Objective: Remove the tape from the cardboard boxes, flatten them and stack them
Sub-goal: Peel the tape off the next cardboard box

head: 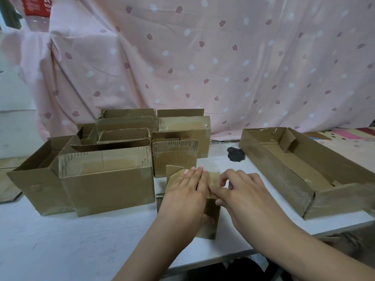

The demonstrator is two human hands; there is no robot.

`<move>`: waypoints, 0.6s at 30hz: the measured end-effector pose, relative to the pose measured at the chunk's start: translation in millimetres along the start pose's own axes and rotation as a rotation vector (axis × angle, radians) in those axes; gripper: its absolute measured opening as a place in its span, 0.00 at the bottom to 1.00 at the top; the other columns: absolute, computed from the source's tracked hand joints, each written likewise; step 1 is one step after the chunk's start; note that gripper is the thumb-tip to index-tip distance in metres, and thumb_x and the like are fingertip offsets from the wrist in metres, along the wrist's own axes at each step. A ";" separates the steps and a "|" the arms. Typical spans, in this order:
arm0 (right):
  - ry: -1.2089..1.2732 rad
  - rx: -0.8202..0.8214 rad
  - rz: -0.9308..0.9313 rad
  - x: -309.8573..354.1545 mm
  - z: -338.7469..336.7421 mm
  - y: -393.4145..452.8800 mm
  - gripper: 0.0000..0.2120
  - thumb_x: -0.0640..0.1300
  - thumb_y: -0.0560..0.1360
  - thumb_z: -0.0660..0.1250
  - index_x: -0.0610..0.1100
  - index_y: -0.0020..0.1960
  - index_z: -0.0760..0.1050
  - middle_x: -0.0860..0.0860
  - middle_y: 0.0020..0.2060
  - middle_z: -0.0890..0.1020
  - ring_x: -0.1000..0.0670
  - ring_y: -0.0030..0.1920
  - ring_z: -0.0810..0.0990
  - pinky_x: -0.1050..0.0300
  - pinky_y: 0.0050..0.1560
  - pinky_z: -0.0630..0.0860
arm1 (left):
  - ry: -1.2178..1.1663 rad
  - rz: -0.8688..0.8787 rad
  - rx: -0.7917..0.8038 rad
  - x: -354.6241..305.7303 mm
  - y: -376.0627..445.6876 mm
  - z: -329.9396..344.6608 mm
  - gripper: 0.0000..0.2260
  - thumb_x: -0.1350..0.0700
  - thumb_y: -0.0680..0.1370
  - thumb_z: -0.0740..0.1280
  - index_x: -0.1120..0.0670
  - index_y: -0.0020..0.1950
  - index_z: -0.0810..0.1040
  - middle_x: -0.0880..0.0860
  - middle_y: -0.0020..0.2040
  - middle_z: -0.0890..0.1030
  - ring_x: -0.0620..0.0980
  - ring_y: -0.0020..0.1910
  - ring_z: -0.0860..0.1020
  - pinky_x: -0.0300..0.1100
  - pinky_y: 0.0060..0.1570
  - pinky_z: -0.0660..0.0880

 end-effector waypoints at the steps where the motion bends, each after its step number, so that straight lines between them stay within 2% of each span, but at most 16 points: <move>1: -0.027 -0.023 -0.007 0.2 0.2 -0.1 0.17 0.46 0.52 0.87 0.49 0.36 0.83 0.51 0.37 0.77 0.48 0.35 0.78 0.53 0.36 0.76 | 0.003 -0.001 -0.004 0.1 0.4 0.7 0.43 0.44 0.81 0.63 0.57 0.80 0.36 0.54 0.81 0.38 0.50 0.80 0.38 0.39 0.68 0.29; 3: -0.020 -0.016 0.000 0.5 -2.0 0.2 0.17 0.47 0.52 0.87 0.47 0.31 0.80 0.51 0.35 0.76 0.47 0.34 0.78 0.52 0.37 0.77 | 0.005 0.002 -0.009 -0.2 0.3 2.3 0.44 0.43 0.80 0.64 0.57 0.80 0.36 0.54 0.81 0.38 0.50 0.80 0.38 0.40 0.69 0.30; 5: 0.025 -0.013 0.025 0.2 -8.2 3.4 0.18 0.47 0.52 0.87 0.48 0.29 0.79 0.52 0.34 0.75 0.48 0.33 0.77 0.53 0.36 0.77 | 0.004 0.006 -0.014 -1.2 -0.4 2.2 0.44 0.42 0.80 0.63 0.57 0.80 0.36 0.54 0.81 0.38 0.50 0.80 0.38 0.40 0.70 0.31; 6: 0.072 0.011 0.060 -0.8 -9.5 4.9 0.16 0.48 0.55 0.86 0.48 0.32 0.79 0.53 0.36 0.75 0.49 0.35 0.77 0.54 0.38 0.77 | 0.000 0.006 -0.016 -1.3 -0.5 1.6 0.44 0.41 0.80 0.63 0.57 0.80 0.36 0.54 0.81 0.38 0.50 0.80 0.39 0.40 0.71 0.31; 8: 0.183 0.079 0.139 -6.7 -9.7 7.7 0.08 0.49 0.71 0.78 0.50 0.43 0.79 0.56 0.46 0.74 0.51 0.44 0.74 0.60 0.48 0.71 | -0.006 0.006 -0.022 -1.1 0.0 1.1 0.45 0.40 0.79 0.64 0.57 0.80 0.37 0.53 0.81 0.39 0.50 0.80 0.39 0.41 0.73 0.32; 9: 0.274 0.123 0.184 -12.6 -5.5 5.8 0.05 0.49 0.75 0.73 0.51 0.47 0.77 0.58 0.49 0.71 0.52 0.48 0.73 0.64 0.48 0.67 | -0.010 0.007 -0.027 -0.8 0.5 0.8 0.45 0.39 0.78 0.64 0.56 0.81 0.37 0.53 0.81 0.39 0.49 0.80 0.39 0.41 0.73 0.33; 12: 0.457 0.153 0.275 -21.1 2.8 2.7 0.05 0.47 0.77 0.71 0.52 0.46 0.75 0.59 0.48 0.69 0.57 0.48 0.72 0.68 0.45 0.67 | -0.047 0.002 -0.052 2.2 0.6 1.4 0.46 0.39 0.76 0.67 0.54 0.81 0.40 0.50 0.82 0.42 0.47 0.80 0.41 0.39 0.73 0.35; 14: 0.492 0.225 0.289 -20.0 8.6 1.0 0.05 0.47 0.79 0.69 0.52 0.48 0.73 0.59 0.49 0.68 0.56 0.51 0.72 0.66 0.49 0.68 | -0.079 -0.001 -0.076 4.9 -0.1 1.3 0.47 0.38 0.74 0.69 0.51 0.82 0.43 0.47 0.82 0.44 0.45 0.80 0.43 0.37 0.73 0.36; 16: 0.499 0.274 0.248 -16.1 13.3 -1.5 0.05 0.47 0.80 0.66 0.52 0.50 0.70 0.59 0.51 0.66 0.52 0.54 0.70 0.59 0.54 0.69 | -0.096 0.005 -0.085 6.4 -0.1 1.6 0.48 0.38 0.72 0.71 0.49 0.82 0.45 0.45 0.82 0.46 0.44 0.80 0.44 0.35 0.73 0.37; 18: 0.476 0.290 0.182 -11.6 13.1 -2.1 0.06 0.47 0.82 0.63 0.52 0.50 0.66 0.58 0.53 0.63 0.49 0.55 0.67 0.58 0.54 0.67 | -0.101 0.010 -0.087 7.1 0.5 1.6 0.48 0.38 0.71 0.72 0.49 0.82 0.46 0.45 0.82 0.47 0.43 0.80 0.45 0.35 0.72 0.37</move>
Point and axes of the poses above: each hand's wrist, its own y-axis towards the middle knuckle, its own z-axis out of the palm, x = y × z, the point moved 7 cm from there along y, towards the middle knuckle
